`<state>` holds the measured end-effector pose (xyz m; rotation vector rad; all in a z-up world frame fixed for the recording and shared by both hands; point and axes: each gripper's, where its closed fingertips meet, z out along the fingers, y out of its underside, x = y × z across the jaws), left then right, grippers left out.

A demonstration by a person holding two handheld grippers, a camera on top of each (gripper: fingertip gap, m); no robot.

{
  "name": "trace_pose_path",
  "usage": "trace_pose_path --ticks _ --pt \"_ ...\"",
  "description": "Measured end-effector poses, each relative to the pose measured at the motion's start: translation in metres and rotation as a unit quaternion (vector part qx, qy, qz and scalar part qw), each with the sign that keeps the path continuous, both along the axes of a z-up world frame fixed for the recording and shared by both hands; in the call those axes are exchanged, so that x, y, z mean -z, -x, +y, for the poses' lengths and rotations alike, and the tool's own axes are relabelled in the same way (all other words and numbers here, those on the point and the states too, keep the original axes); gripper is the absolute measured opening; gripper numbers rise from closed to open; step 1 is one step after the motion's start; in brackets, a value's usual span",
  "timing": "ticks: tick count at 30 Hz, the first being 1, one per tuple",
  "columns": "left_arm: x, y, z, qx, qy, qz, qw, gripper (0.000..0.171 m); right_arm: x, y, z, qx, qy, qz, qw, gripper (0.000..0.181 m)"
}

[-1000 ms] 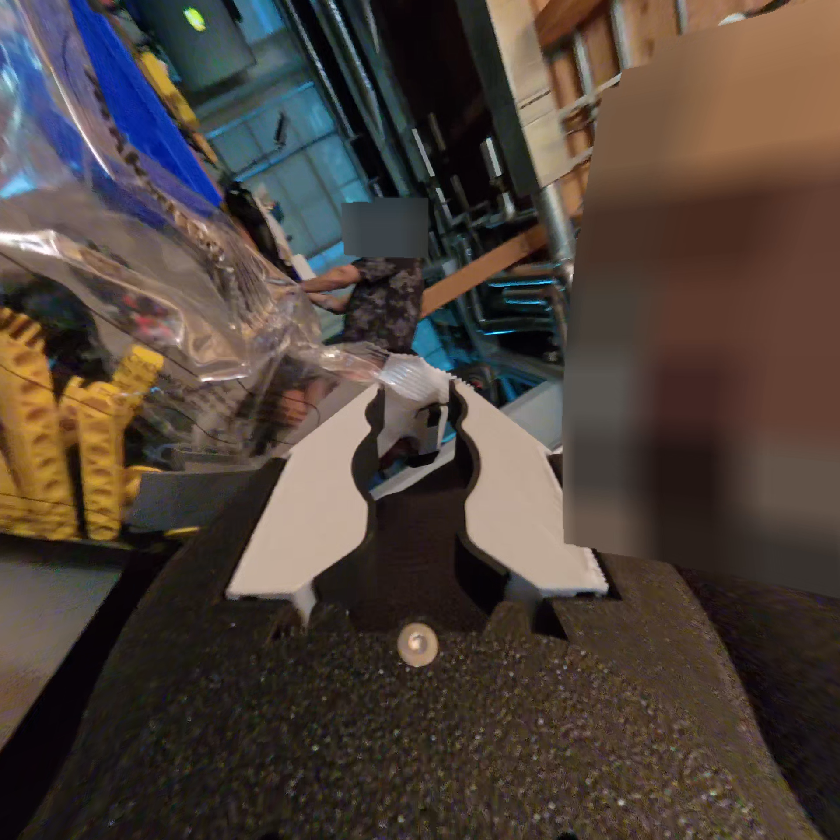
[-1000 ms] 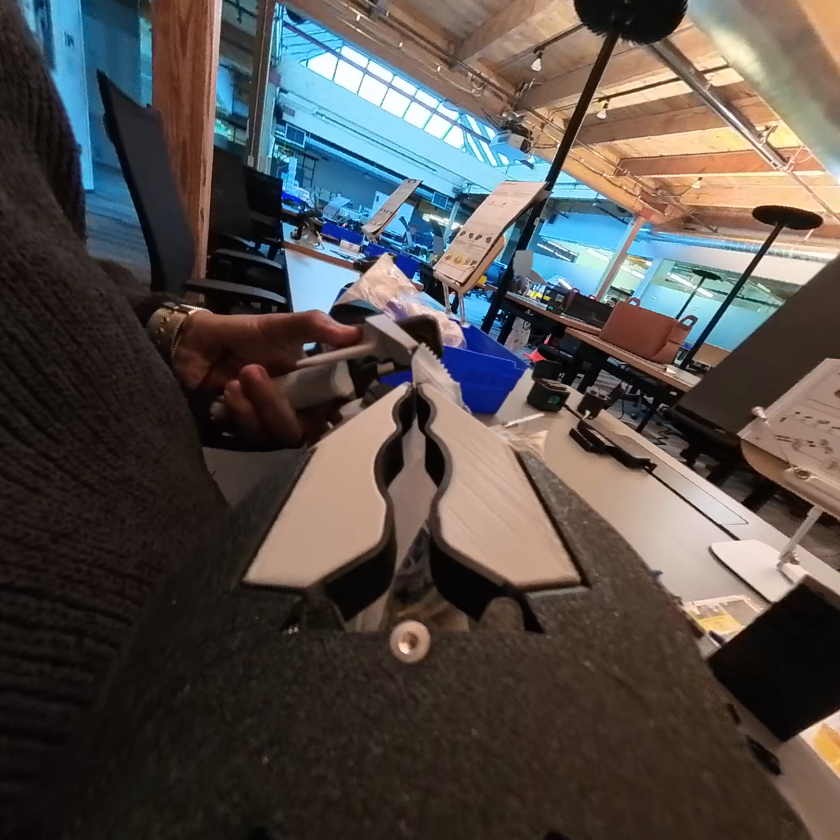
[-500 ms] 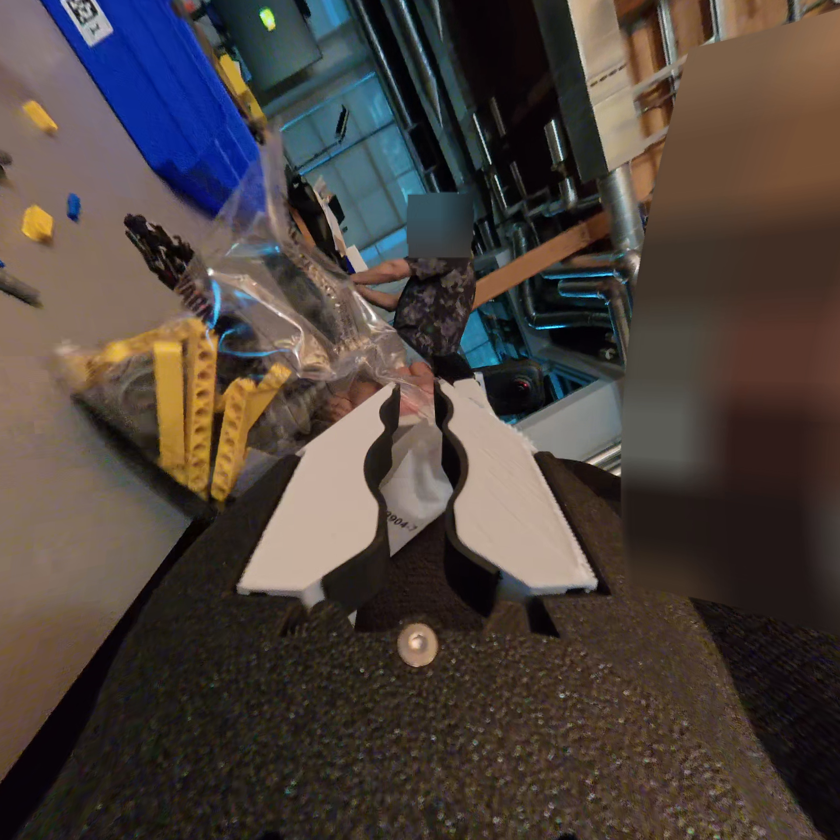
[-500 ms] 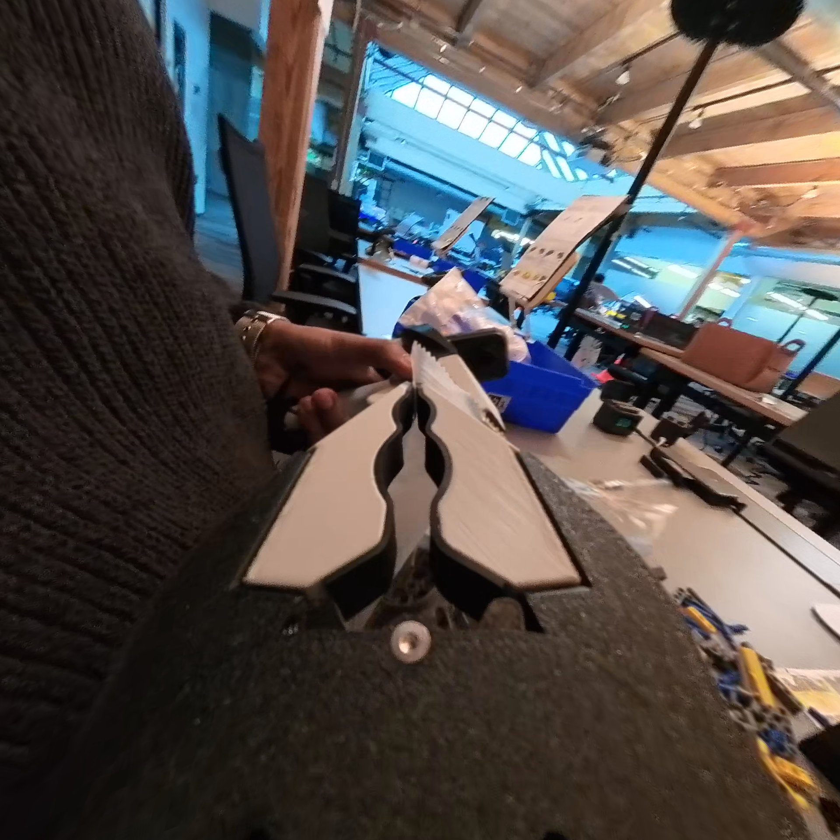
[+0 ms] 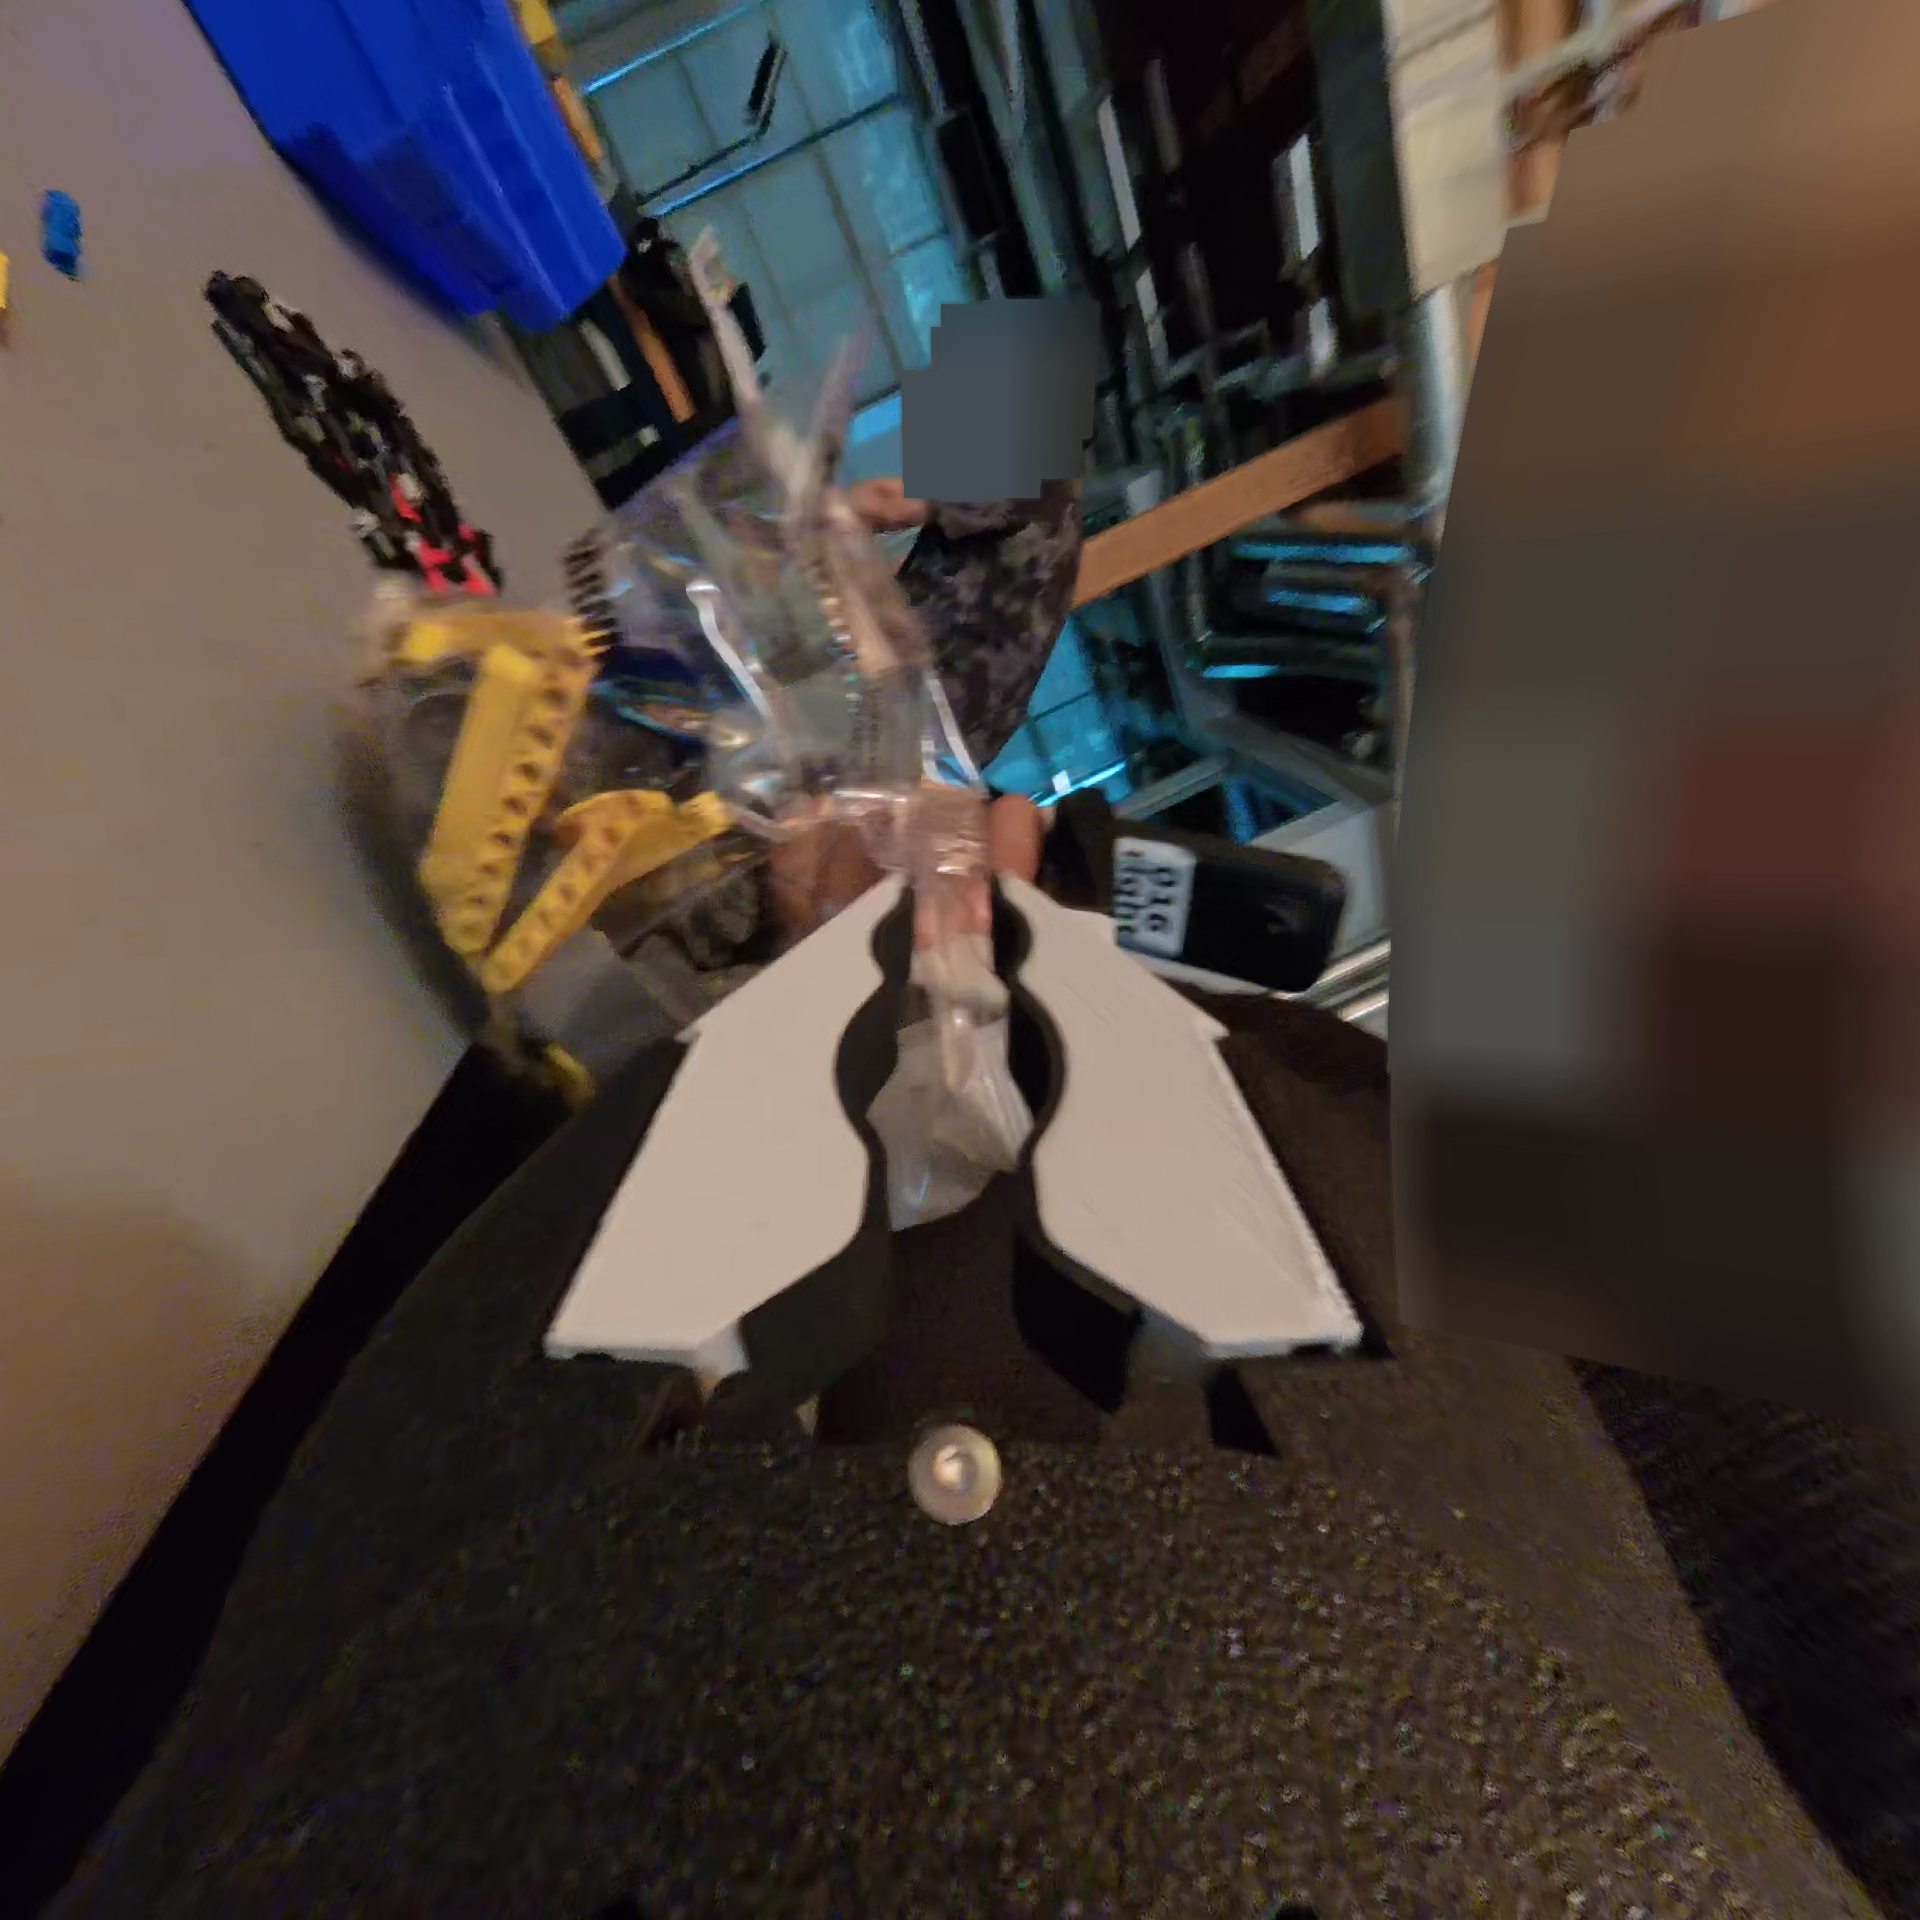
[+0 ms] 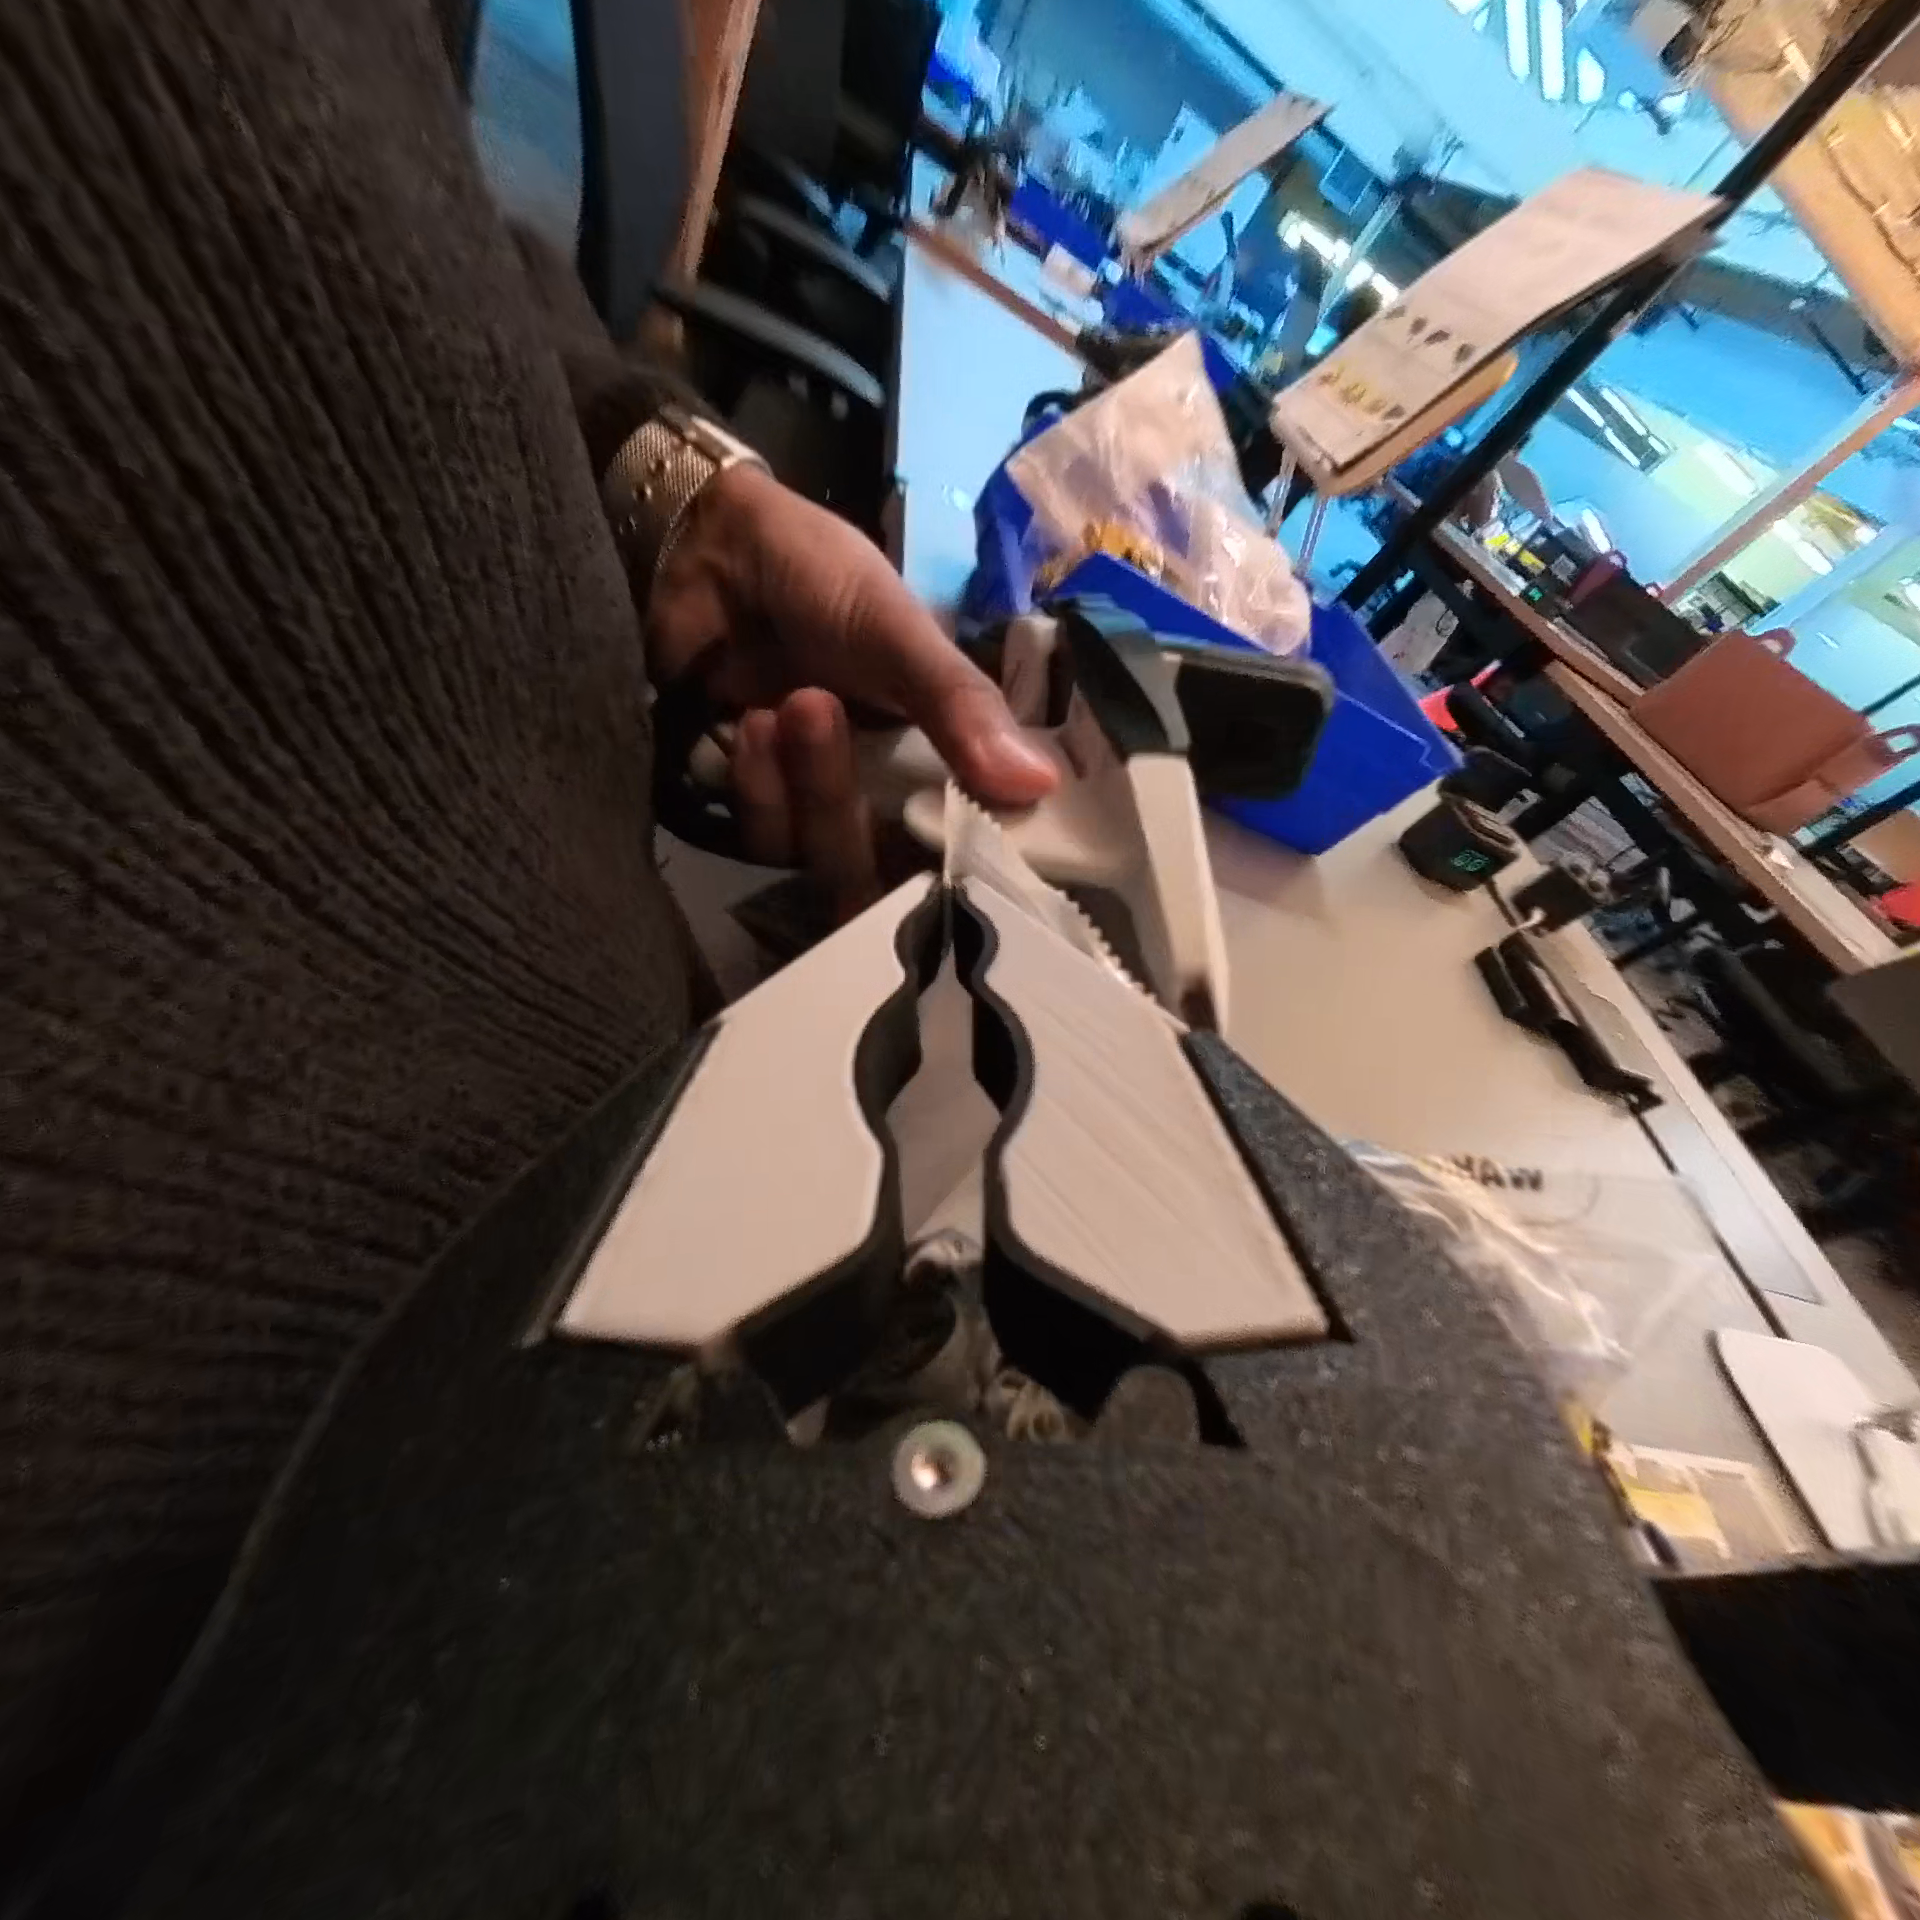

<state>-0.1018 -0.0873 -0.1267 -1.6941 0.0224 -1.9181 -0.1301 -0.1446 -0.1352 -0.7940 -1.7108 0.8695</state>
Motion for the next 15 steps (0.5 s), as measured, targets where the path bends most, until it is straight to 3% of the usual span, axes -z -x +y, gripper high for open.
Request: trace_pose_path --ticks 3,9,12,15 --pt "0.0 0.002 0.001 -0.018 -0.031 0.035 0.999 0.0 -0.005 0.003 0.0 0.009 0.002 0.013 1.0 0.001" --pt "-0.005 0.007 0.002 -0.039 -0.073 0.076 0.994 0.0 -0.045 -0.018 0.008 -0.03 0.156 0.09 0.983 0.03" --pt "-0.008 0.01 0.003 -0.054 -0.102 0.11 0.987 0.0 -0.067 -0.03 0.049 0.06 0.174 0.141 0.973 0.03" --pt "-0.01 0.01 0.004 -0.063 -0.127 0.138 0.98 0.0 -0.05 -0.026 0.072 0.145 0.101 0.08 0.981 0.033"
